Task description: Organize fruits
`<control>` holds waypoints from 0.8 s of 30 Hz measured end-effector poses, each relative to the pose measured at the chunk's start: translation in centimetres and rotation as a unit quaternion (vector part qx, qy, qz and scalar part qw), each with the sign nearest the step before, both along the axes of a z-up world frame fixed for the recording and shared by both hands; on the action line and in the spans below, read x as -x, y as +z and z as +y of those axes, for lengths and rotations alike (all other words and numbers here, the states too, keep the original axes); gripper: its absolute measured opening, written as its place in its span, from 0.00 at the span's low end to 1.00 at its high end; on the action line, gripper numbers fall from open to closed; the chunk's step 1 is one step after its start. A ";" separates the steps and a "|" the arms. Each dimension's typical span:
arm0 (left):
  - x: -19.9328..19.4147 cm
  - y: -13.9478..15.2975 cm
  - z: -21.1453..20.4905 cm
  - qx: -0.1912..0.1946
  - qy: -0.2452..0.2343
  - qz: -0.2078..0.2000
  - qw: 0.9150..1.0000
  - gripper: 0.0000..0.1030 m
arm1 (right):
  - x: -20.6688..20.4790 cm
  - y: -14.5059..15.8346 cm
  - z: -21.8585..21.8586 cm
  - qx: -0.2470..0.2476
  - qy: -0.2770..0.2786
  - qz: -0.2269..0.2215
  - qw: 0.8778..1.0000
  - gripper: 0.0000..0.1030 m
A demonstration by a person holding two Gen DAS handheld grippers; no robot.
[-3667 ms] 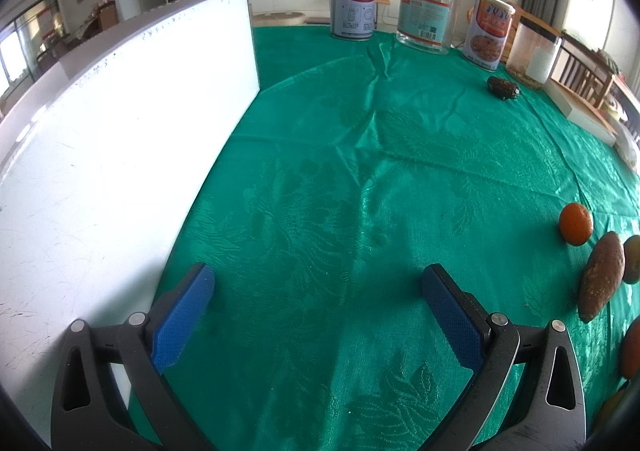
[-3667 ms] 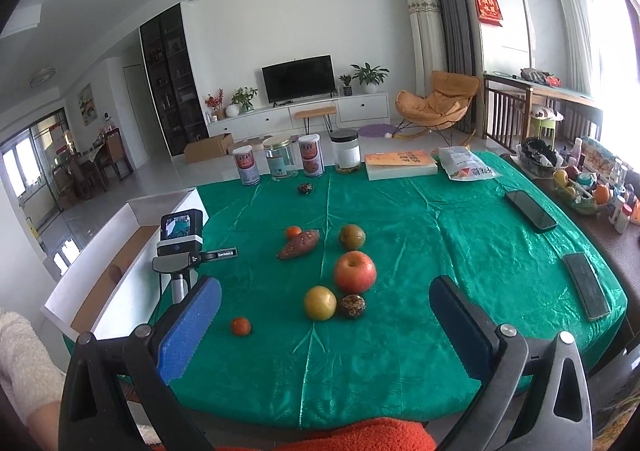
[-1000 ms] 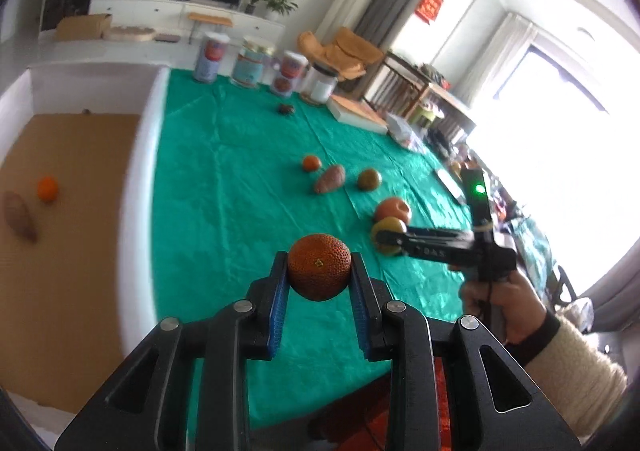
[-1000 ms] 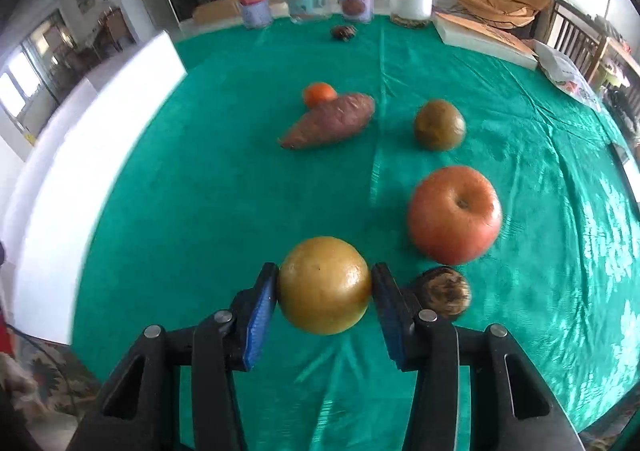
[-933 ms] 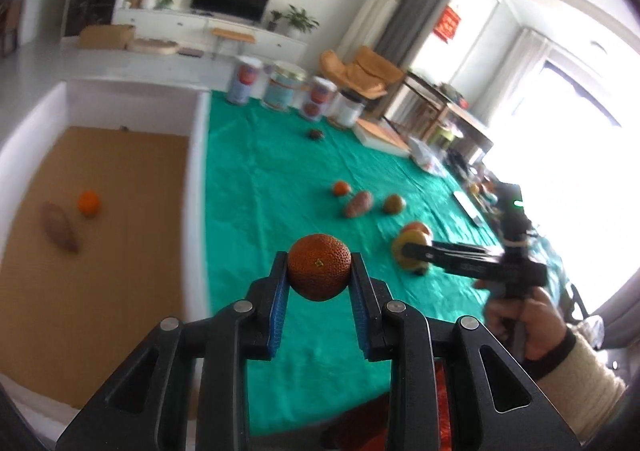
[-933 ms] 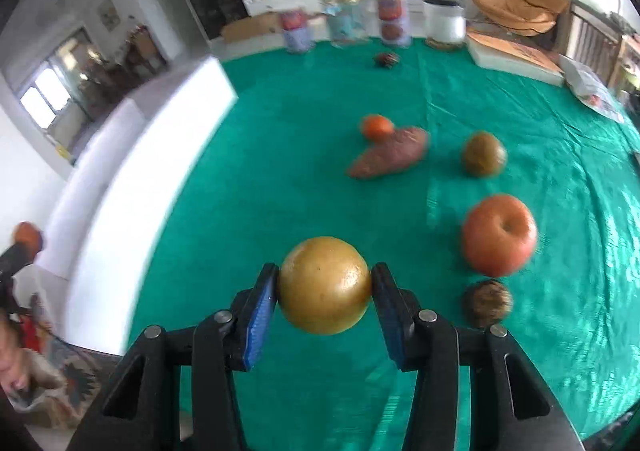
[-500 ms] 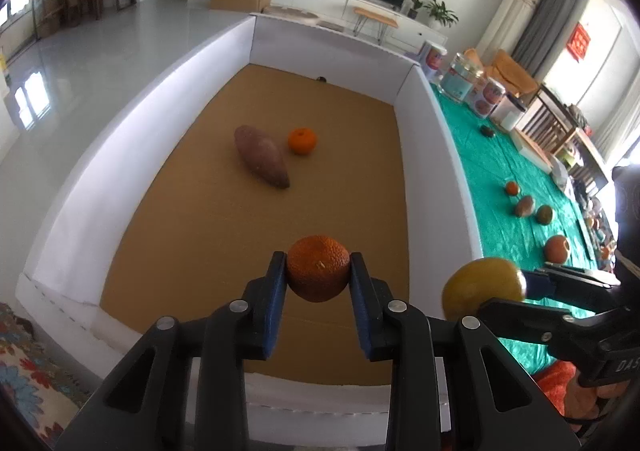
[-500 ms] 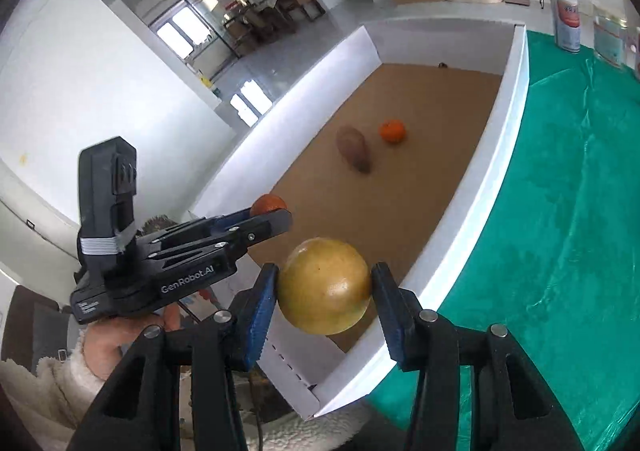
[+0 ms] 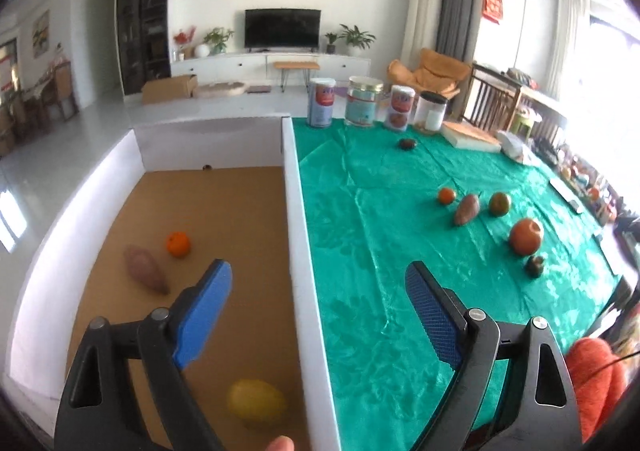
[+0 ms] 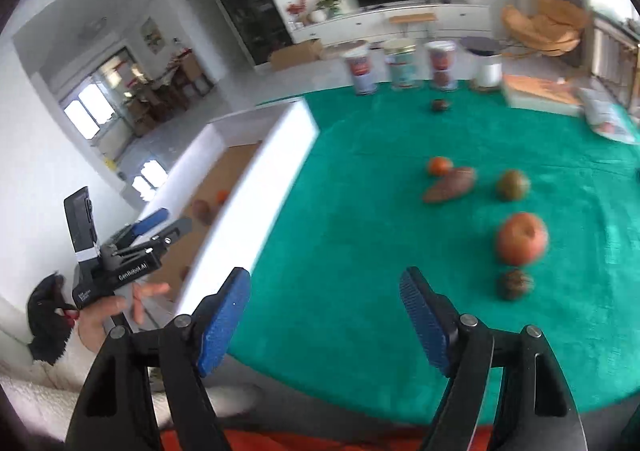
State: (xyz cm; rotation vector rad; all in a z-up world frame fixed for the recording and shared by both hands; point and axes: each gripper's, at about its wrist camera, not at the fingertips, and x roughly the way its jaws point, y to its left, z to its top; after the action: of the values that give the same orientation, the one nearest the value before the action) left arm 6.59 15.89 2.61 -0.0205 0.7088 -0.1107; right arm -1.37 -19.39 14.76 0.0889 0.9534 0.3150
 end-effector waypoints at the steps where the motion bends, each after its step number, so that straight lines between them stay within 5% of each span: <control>1: -0.5 -0.5 -0.6 -0.008 0.001 0.004 1.000 0.87 | 1.2 1.7 -2.4 0.059 -0.029 -0.009 0.998 0.83; 2: -1.1 -1.1 -1.1 -0.011 0.004 0.007 1.000 0.87 | 2.6 3.6 -4.4 0.145 -0.064 -0.025 0.987 0.86; 4: -2.4 -1.8 -1.6 -0.001 0.004 0.039 0.999 0.85 | 5.0 7.2 -7.1 0.307 -0.126 -0.068 0.941 0.92; 6: -2.7 -2.1 -1.9 0.009 -0.011 0.050 0.999 0.81 | 6.9 9.4 -9.0 0.372 -0.164 -0.092 0.909 1.00; 7: -2.6 -2.0 -2.2 0.003 -0.012 0.050 0.999 0.81 | 6.9 9.9 -9.9 0.361 -0.170 -0.095 0.912 1.00; 9: -2.1 -2.2 -2.7 -0.016 -0.015 0.053 0.998 0.81 | 6.9 8.8 -10.9 0.291 -0.173 -0.093 0.936 1.00; 11: -1.4 -2.4 -2.7 -0.021 -0.012 0.058 0.998 0.81 | 6.4 5.4 -10.8 0.187 -0.167 -0.094 0.963 1.00; 13: -0.9 -2.4 -2.4 -0.008 -0.001 0.059 0.998 0.81 | 5.6 0.2 -9.3 0.090 -0.170 -0.092 0.977 1.00; 18: -0.1 -2.4 -3.3 -0.013 -0.007 0.055 0.998 0.81 | 4.0 -10.5 -7.2 -0.010 -0.239 -0.091 0.967 1.00; 24: 0.2 -2.0 -3.0 -0.009 -0.003 0.044 0.999 0.81 | 5.5 -13.5 -6.6 -0.038 -0.268 -0.101 0.957 1.00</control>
State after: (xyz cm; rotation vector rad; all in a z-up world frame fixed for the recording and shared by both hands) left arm 6.42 12.91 0.61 -0.0066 0.7968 -0.1088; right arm -6.89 -25.95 1.26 0.3727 0.6812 -0.1408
